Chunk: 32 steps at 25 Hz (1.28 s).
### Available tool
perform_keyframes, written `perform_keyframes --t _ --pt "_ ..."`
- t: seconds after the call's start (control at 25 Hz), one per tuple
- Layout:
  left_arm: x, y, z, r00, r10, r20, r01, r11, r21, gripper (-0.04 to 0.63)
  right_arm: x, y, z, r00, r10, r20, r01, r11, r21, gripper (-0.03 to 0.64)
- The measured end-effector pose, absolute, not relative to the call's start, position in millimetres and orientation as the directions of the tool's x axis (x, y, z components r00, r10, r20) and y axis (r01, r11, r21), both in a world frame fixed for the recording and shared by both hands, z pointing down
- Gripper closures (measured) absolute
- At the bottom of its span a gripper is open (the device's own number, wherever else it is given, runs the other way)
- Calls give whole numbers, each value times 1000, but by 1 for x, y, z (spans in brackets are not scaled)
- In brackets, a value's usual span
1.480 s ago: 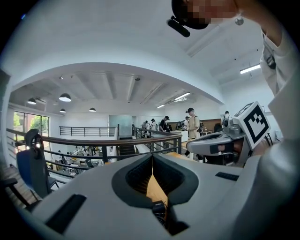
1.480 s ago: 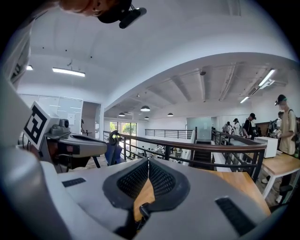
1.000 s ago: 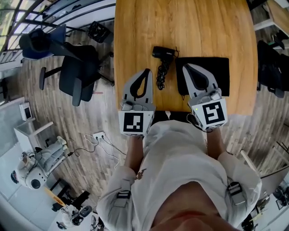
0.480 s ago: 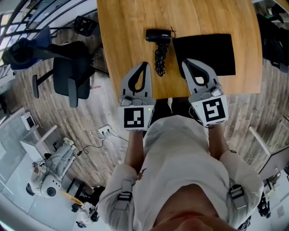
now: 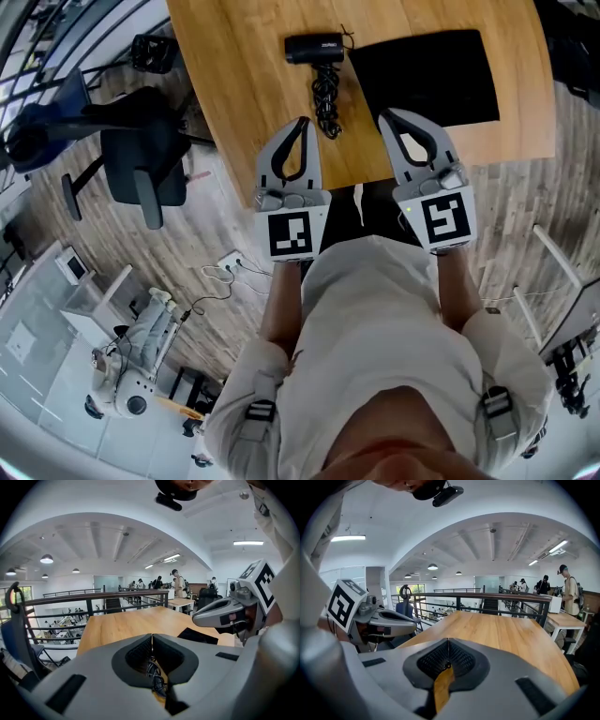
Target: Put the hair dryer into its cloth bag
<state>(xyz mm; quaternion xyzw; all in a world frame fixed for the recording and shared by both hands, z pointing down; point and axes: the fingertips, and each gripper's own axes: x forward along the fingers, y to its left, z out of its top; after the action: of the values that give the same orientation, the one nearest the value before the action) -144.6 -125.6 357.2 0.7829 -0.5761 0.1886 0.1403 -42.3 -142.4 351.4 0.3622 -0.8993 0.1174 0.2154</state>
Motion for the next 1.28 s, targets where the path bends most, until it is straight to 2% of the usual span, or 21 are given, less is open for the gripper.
perform_keyframes --t 0.8,0.92,1.28 --pt "-132 -135 453 229 -792 565 -966 -256 33 571 -20 -129 433 -573 -581 578 -748 658 -81 595" --pt "-130 -134 468 224 -773 594 -966 -258 29 498 -18 -127 439 -571 -571 589 -744 664 -78 595" --pt "-125 -138 512 199 -723 661 -971 -235 35 388 -17 -124 453 -568 -556 606 -741 666 -84 595"
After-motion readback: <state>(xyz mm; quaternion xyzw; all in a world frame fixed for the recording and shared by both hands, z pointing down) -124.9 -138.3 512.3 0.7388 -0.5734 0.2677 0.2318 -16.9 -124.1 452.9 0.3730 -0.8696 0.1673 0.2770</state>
